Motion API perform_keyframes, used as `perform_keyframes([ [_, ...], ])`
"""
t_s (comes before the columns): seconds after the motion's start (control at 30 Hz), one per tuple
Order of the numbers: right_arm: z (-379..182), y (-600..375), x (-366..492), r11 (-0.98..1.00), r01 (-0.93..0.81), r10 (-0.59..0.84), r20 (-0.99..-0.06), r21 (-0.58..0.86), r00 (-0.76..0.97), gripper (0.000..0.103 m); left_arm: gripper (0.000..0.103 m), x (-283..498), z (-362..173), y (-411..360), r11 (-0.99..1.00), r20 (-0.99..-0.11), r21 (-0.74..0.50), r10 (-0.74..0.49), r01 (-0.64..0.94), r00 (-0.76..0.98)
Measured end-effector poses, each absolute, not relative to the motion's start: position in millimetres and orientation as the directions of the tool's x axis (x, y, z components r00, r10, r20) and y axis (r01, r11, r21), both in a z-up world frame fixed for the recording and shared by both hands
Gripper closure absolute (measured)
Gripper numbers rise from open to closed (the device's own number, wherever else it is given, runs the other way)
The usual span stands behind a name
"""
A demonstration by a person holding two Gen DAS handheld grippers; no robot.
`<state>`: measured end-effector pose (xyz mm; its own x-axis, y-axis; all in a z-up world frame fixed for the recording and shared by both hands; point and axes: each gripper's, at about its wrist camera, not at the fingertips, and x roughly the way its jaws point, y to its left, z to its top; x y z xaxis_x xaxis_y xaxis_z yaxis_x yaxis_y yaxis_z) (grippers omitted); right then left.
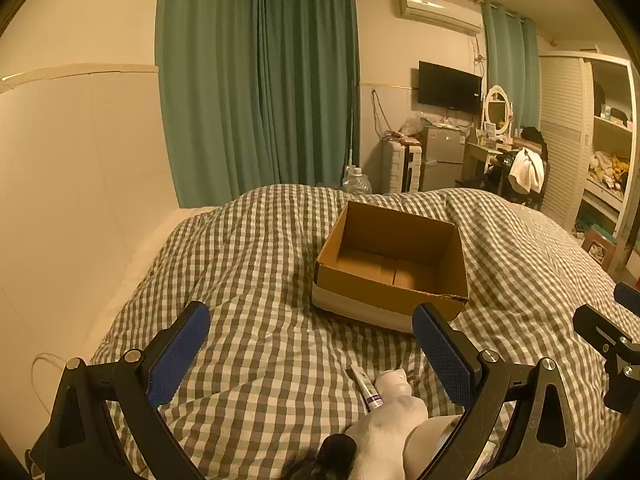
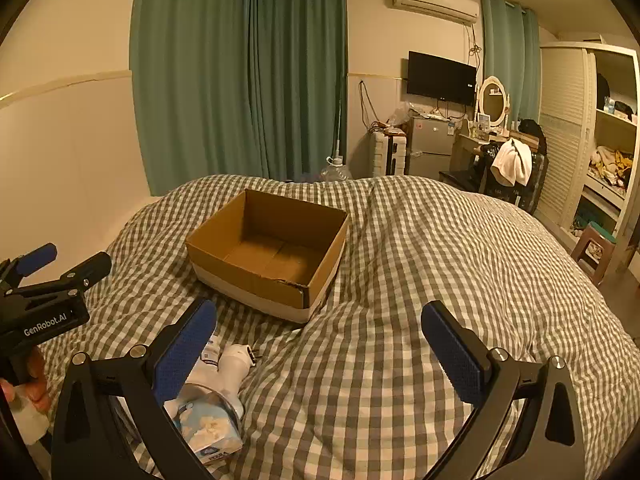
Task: Organize objects
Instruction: 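Reach the right gripper toward the tape roll in the item pile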
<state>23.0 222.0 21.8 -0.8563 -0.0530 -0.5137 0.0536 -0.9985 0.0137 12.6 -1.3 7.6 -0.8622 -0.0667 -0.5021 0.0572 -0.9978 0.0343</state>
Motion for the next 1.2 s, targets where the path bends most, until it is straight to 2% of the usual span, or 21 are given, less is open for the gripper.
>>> perform_keyframes([
  [0.4,26.6,202.3,30.9,-0.998,0.070,-0.058,-0.505,-0.005,-0.861,0.000,0.000,25.8,7.1,-8.7,-0.999,-0.516,0.005,-0.040,0.044,-0.856],
  [0.6,30.6,196.1,37.7,-0.996,0.090,-0.075,-0.484,-0.008,-0.872,0.000,0.000,28.3,4.7,-6.3,-0.998,-0.500,0.034,-0.066,0.057,-0.863],
  [0.9,18.8,195.8,34.5,-0.994,0.108,-0.093,-0.509,0.000,-0.855,0.000,0.000,29.0,0.3,-9.2,-0.997,-0.522,0.021,-0.072,0.071,-0.850],
  [1.2,23.1,195.6,46.8,-0.993,0.115,-0.100,-0.486,-0.002,-0.868,0.000,0.000,43.4,10.9,-5.1,-0.997,-0.483,0.033,-0.081,0.075,-0.872],
])
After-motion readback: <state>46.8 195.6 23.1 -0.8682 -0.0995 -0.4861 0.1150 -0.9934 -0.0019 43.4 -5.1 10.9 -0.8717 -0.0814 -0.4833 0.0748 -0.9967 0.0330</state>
